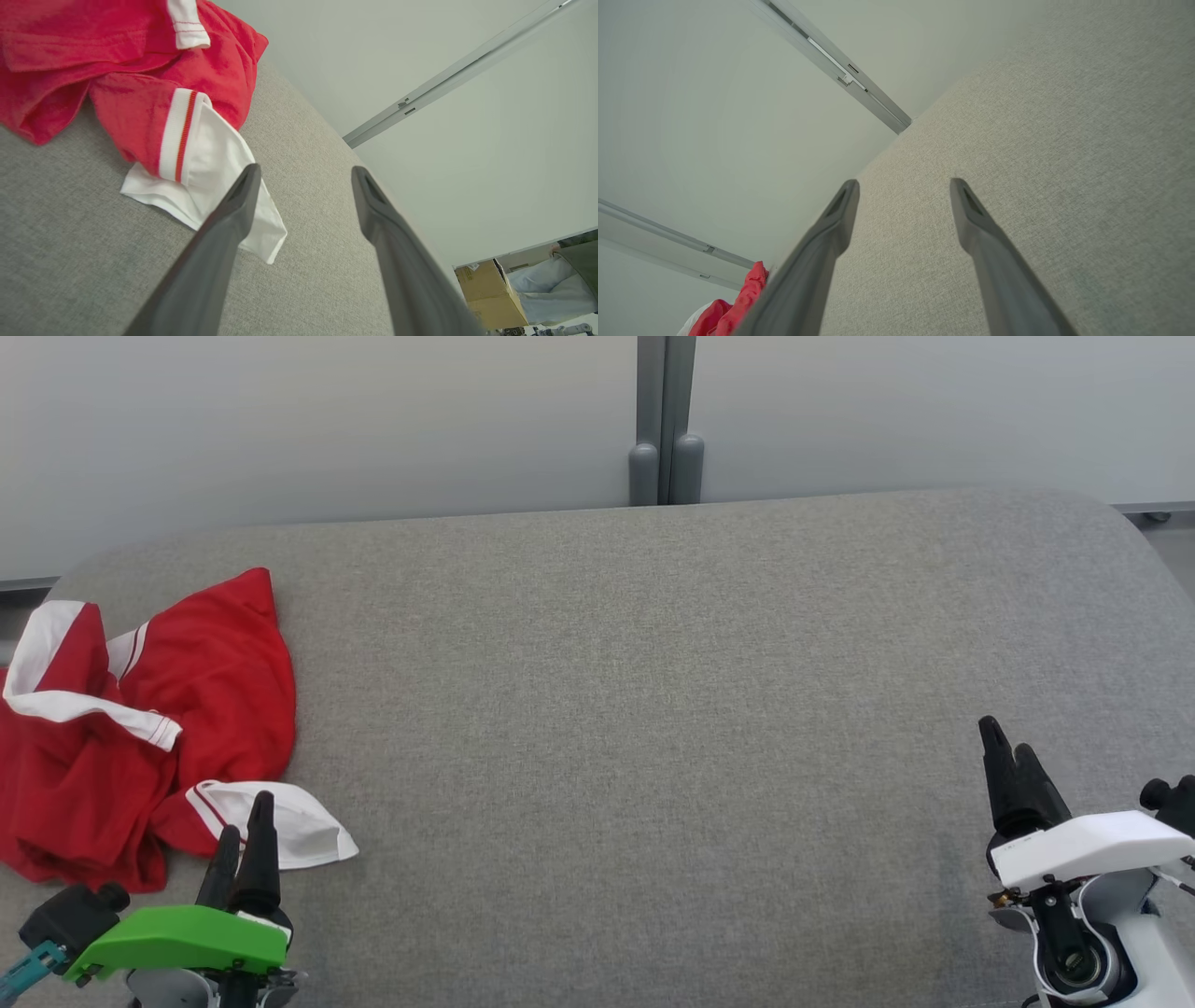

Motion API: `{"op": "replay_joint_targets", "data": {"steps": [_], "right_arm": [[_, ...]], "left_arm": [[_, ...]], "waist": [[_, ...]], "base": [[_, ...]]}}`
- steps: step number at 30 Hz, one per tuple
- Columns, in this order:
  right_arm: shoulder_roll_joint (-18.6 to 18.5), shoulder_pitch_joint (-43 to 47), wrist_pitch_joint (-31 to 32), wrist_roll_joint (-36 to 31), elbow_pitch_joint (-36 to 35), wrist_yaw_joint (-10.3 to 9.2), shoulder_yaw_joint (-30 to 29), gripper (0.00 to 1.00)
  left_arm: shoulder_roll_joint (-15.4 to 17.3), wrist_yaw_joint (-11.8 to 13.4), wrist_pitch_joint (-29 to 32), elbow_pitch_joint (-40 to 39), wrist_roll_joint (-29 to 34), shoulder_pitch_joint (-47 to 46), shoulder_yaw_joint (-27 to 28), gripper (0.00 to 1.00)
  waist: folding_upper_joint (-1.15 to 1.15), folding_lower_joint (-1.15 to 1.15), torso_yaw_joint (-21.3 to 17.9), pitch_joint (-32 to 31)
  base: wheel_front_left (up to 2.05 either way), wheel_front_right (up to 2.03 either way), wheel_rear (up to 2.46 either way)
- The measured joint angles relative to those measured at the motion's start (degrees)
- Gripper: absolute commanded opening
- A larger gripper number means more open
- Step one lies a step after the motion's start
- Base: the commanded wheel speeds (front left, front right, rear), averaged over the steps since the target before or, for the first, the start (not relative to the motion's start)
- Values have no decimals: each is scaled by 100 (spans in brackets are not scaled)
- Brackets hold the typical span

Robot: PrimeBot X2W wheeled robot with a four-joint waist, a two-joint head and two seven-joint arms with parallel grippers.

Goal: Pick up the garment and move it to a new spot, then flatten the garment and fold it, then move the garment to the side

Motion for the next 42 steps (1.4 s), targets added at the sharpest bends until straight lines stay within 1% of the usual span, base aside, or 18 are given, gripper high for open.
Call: {"op": "replay_joint_targets", "data": {"steps": [3, 4, 8, 10, 25, 27, 37, 42], "right_arm": [[-25, 5, -48, -227, -21, -4, 36, 100], [-31, 8, -74, -301, -33, -48, 53, 100], [-93, 30, -147, -605, -59, -53, 109, 100], [-148, 33, -176, -745, -73, -94, 137, 100], [-276, 143, -457, -1873, -152, -153, 303, 100], [-314, 151, -500, -2046, -162, -187, 334, 100], [-346, 249, -700, -2719, -179, -191, 388, 100], [-339, 299, -791, -2911, -187, -192, 355, 100]], "left_arm": [[-3, 4, -56, -5, 198, 0, -10, 100], [-4, 4, -67, -9, 296, 0, -15, 100], [-8, 5, -143, -16, 583, 0, -49, 100], [-12, 15, -180, -21, 750, 1, -64, 100], [-18, 23, -466, -37, 1918, 3, -75, 100], [-18, 22, -508, -37, 2096, 4, -75, 100], [-20, 22, -694, -63, 2814, 16, -38, 100], [-31, 21, -794, -62, 3164, 25, -7, 100]], "waist": [[0, 0, -1, -6], [0, 0, -2, -8], [0, 0, -3, -12], [0, 0, -4, -14], [0, 0, -6, -44], [0, 0, -7, -46], [0, 0, -22, -37], [0, 0, -40, -30]], "base": [[0, 0, 0], [0, 0, 0], [0, 0, 0], [0, 0, 0], [0, 0, 0], [0, 0, 0], [0, 0, 0], [0, 0, 0]]}}
